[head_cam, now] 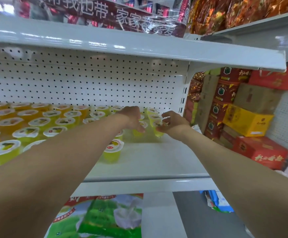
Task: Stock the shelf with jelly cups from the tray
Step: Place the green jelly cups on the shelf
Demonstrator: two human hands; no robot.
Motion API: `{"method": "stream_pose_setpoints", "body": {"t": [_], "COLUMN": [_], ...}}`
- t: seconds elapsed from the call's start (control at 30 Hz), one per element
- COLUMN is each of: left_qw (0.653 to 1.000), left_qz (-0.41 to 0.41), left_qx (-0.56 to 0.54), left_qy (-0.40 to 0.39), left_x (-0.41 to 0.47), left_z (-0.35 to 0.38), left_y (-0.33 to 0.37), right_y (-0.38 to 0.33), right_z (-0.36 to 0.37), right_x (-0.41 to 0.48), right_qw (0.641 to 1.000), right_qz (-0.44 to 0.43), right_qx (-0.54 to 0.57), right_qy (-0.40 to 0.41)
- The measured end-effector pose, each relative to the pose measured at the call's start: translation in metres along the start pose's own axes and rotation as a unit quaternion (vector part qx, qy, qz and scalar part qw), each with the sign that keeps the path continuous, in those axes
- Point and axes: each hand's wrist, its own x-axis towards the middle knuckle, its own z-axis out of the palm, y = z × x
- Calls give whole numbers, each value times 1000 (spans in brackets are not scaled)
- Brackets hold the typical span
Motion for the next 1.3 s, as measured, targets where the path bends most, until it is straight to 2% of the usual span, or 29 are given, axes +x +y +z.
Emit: {"method": "stream_pose_setpoints", "body": {"t": [0.1, 0.37, 0.6, 0.73, 1.0, 1.3], "left_qw": [1000, 998, 988, 984, 987, 993], "left_qz": [-19, -20, 21, 39, 56, 42], "left_qx": [-1, -13, -69, -85, -79, -92], "left_qy": [5, 64, 136, 149, 132, 69], "left_x": [-7, -53, -120, -164, -246, -289], "left_z": [-1, -21, -30, -28, 14, 96], "left_y": [7, 47, 103, 136, 180, 186], "right_y": [-4, -9, -9, -4, 37, 107], "right_z": [-6, -60, -122, -152, -180, -153], "right_x": [-11, -58, -132, -185, -280, -342], "right_qw": [999, 985, 979, 974, 977, 977], "right_qz": [-14, -72, -98, -98, -57, 5], "right_qx": [-42, -151, -166, -178, -184, -203], "right_qy": [-10, 26, 73, 95, 94, 60]}}
